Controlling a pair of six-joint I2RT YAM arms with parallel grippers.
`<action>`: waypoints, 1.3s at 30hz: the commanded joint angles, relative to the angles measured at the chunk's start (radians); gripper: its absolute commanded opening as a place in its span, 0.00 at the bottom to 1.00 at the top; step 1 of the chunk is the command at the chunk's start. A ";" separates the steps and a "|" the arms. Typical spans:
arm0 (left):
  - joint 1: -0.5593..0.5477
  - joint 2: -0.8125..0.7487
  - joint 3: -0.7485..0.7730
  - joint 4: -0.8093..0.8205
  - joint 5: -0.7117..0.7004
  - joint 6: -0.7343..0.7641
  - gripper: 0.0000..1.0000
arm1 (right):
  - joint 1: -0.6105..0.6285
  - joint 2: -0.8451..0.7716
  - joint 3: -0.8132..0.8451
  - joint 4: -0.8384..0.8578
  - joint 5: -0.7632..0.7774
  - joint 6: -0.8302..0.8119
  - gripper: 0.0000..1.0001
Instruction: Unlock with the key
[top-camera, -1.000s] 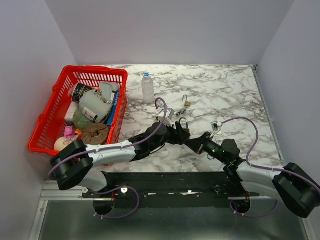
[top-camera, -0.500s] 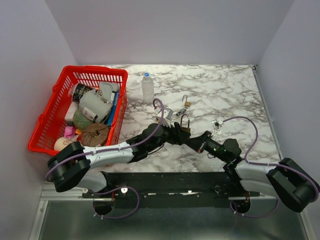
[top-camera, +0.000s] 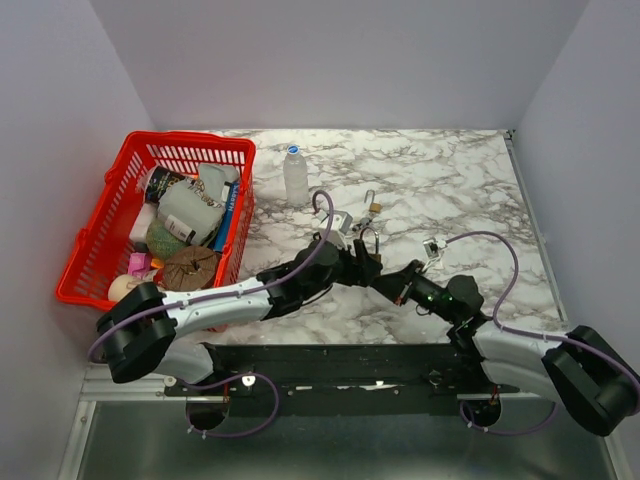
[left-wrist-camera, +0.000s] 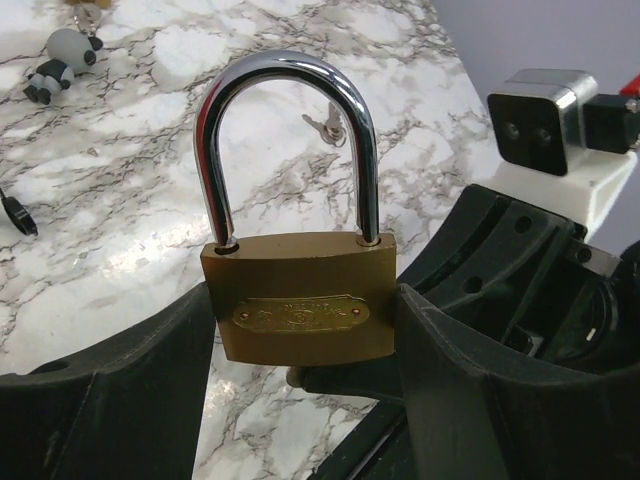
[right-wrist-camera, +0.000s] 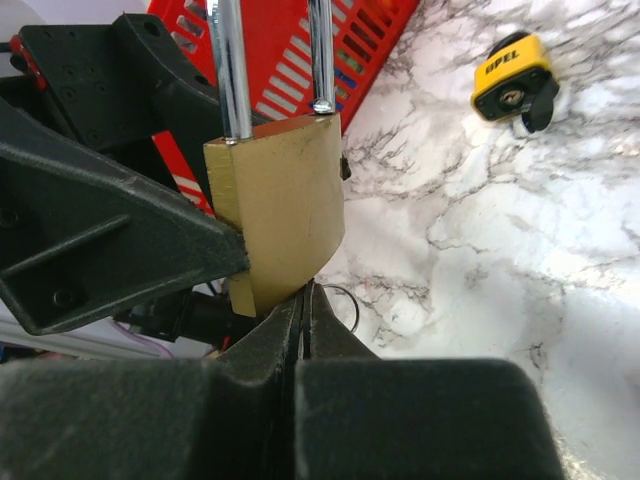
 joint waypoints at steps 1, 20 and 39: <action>-0.053 0.057 0.118 -0.222 -0.007 -0.052 0.00 | -0.027 -0.099 0.064 -0.141 0.152 -0.122 0.15; 0.051 0.163 0.139 -0.156 0.161 0.068 0.00 | -0.027 -0.522 0.121 -0.741 0.210 -0.332 0.68; 0.157 -0.104 0.005 -0.215 0.736 0.329 0.00 | -0.063 -0.364 0.494 -1.013 0.102 -0.667 0.75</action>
